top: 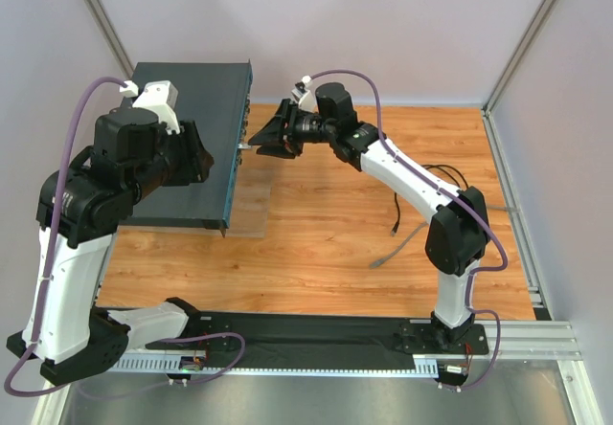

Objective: Pull the plug from the switch port

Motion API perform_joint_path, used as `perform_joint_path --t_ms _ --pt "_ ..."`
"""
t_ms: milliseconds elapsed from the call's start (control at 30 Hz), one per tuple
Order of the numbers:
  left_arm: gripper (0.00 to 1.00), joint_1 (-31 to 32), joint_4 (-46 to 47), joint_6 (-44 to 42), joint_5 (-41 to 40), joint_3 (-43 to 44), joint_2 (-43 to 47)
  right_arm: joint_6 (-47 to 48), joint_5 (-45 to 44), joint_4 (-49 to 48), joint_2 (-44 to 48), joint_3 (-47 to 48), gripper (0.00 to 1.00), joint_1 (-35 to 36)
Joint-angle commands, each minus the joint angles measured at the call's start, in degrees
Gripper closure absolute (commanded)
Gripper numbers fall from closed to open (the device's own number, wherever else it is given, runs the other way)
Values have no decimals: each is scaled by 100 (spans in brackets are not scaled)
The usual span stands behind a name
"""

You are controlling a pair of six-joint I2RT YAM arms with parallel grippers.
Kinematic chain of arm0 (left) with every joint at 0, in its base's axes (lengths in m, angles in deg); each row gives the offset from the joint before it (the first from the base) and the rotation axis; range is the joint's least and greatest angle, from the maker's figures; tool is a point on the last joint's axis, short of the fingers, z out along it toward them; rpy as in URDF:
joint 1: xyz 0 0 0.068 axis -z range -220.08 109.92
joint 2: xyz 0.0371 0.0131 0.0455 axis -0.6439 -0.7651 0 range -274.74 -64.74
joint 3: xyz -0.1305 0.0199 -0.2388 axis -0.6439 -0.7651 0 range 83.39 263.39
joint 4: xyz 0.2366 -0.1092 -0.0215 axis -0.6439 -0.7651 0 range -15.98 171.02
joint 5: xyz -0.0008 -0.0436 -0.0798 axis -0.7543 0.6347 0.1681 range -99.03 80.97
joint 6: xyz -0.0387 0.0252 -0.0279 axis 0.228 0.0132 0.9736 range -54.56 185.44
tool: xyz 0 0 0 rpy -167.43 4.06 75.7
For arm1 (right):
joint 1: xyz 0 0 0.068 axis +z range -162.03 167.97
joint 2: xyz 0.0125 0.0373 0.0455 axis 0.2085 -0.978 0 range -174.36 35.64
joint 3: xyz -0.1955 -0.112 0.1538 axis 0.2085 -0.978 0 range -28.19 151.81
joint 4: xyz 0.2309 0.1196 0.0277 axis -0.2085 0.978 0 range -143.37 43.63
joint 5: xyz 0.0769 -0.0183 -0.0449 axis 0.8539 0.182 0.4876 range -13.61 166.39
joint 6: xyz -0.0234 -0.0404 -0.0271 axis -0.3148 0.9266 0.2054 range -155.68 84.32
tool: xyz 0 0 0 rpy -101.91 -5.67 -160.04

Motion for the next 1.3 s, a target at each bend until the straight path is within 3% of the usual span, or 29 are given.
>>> perform_joint_path --t_ms 0,300,667,900,1033,1267 --pt "43 -45 192 -84 99 54 -23 200 -41 73 317 -38 53 -1" --pt "43 -71 165 -128 82 98 -23 -231 188 -191 -114 305 54 87" --pt "43 -133 174 -154 91 63 -14 -591 267 -516 -307 331 61 148" --pt "43 -159 183 -172 108 98 -23 -916 364 -833 -369 288 77 148" --pt "43 -177 183 -190 134 142 -50 -934 434 -807 -308 262 100 122" --pt "43 -186 174 -190 82 177 -111 -794 373 -921 588 -994 100 -220"
